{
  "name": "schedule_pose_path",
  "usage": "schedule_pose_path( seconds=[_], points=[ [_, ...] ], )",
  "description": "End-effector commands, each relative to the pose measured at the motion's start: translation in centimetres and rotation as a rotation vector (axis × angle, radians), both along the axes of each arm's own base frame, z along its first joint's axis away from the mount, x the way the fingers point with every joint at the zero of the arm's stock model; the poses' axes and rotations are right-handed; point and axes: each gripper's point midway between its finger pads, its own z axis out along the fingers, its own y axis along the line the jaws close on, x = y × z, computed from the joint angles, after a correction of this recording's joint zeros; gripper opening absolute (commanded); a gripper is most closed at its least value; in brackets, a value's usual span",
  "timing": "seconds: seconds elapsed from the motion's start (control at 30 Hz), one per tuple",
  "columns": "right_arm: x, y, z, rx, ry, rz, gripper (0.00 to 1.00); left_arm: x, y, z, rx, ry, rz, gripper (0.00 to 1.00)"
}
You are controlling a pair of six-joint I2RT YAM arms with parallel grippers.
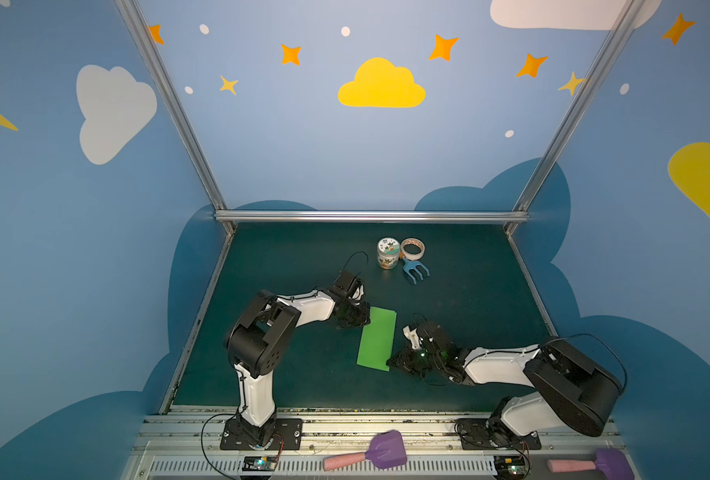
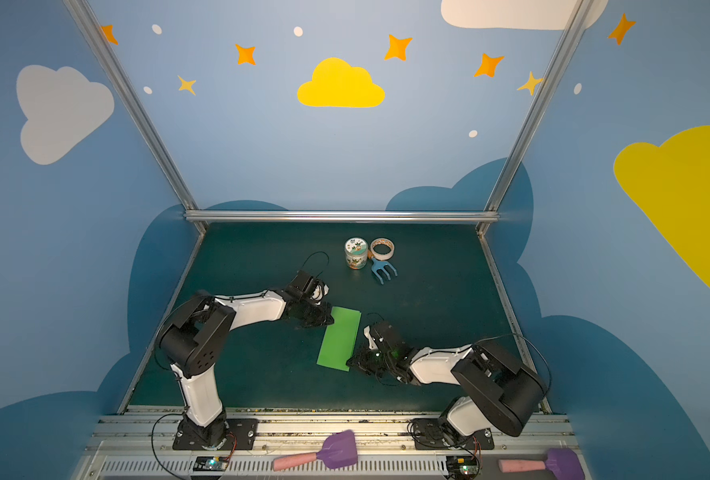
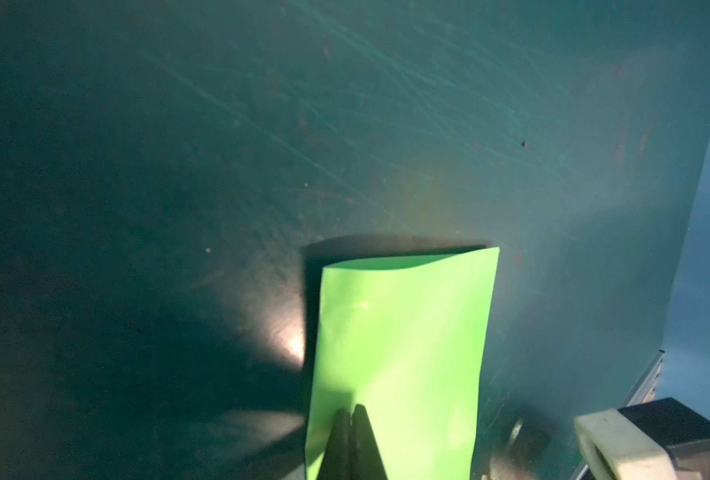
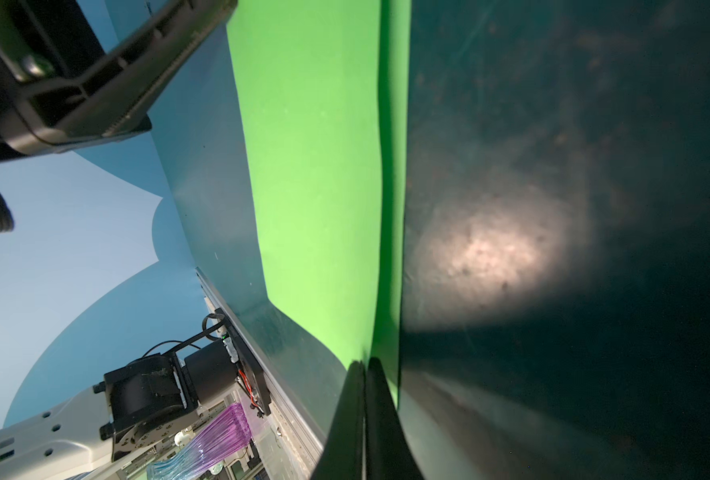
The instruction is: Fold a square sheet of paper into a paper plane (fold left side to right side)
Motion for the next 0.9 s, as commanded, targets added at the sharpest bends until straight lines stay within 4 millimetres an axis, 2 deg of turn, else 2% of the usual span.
schedule_pose_path(
  seconds=[0.0,0.23,0.57,0.87],
  points=[
    [1.1,0.6,0.6,0.001,-0.016,-0.006,0.0,-1.1,1.2,-0.7,0.041,0.03,0.004,0.04],
    [2.9,1.8,1.4,0.018,-0.022,-0.008,0.0,-1.2,1.1,-0.9,0.037,0.036,0.003,0.04],
    [5.0,2.8,0.7,0.023,-0.005,-0.019,0.0,-1.3,1.1,-0.9,0.032,0.036,0.005,0.04],
    [5.1,2.9,1.5,0.04,-0.011,-0.02,0.0,-1.3,1.0,-0.9,0.027,0.038,0.006,0.04]
  ],
)
